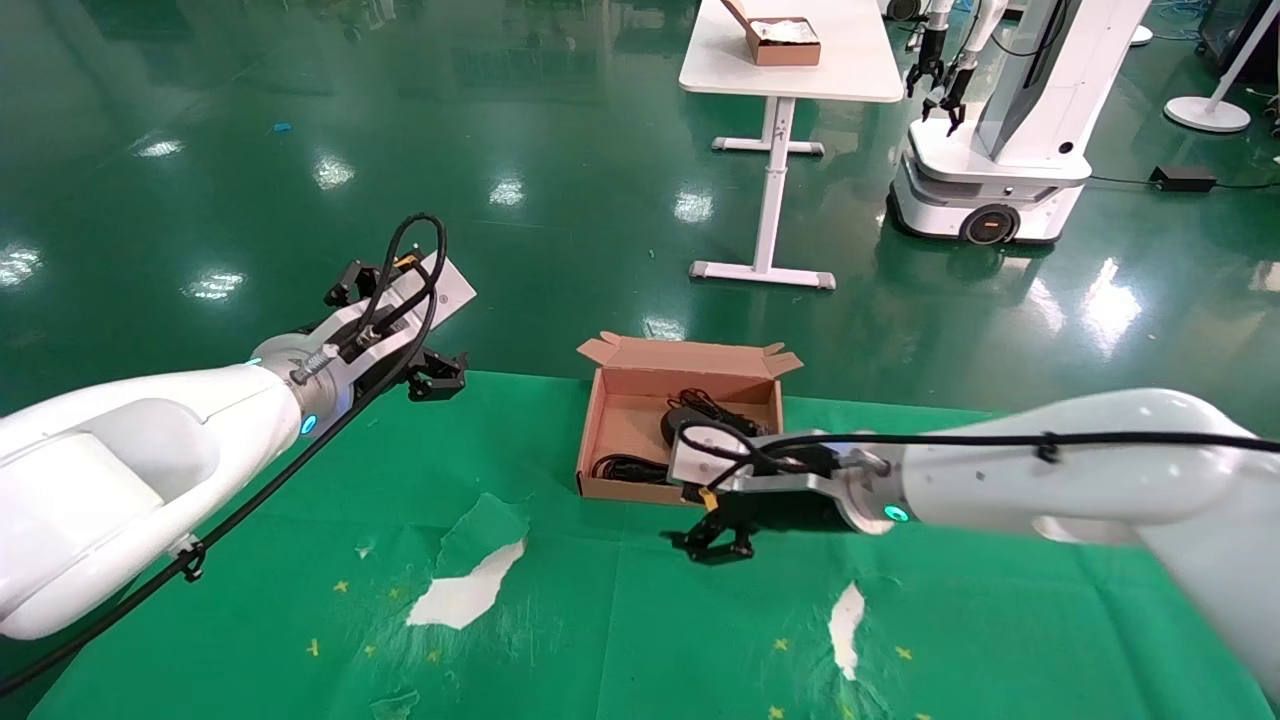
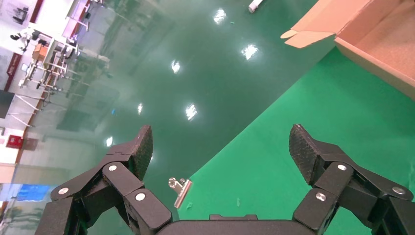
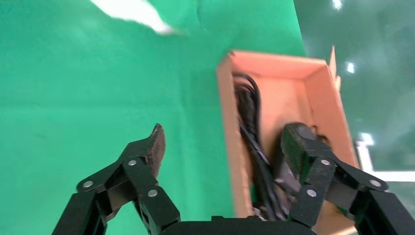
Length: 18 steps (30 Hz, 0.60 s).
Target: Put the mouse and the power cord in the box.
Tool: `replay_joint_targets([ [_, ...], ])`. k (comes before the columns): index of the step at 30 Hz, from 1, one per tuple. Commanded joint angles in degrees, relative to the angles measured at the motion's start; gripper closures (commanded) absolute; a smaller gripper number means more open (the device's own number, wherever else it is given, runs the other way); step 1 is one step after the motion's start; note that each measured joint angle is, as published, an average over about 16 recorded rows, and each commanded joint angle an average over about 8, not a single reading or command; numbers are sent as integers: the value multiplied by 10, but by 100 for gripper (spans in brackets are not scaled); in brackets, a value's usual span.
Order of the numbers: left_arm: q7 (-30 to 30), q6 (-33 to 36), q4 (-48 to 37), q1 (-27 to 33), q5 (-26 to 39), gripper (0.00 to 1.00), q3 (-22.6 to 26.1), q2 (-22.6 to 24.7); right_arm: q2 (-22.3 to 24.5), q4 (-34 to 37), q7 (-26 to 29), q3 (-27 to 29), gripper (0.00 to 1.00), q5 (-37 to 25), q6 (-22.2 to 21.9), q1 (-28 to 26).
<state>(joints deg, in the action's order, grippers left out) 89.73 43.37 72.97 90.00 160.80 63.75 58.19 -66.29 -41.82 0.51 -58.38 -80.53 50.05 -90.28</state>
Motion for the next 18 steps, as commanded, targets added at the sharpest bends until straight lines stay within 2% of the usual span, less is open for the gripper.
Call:
replay_joint_targets([
  [1, 0, 0, 0, 0, 0, 0, 0, 0, 14, -15, 5, 20, 0, 18, 16, 13],
  [9, -15, 8, 0, -6, -23, 0, -9, -4, 71, -72, 23, 97, 0, 88, 81, 66],
  [18, -122, 65, 1, -44, -184, 0, -74, -36, 136, -138, 45, 184, 0, 168, 155, 125],
])
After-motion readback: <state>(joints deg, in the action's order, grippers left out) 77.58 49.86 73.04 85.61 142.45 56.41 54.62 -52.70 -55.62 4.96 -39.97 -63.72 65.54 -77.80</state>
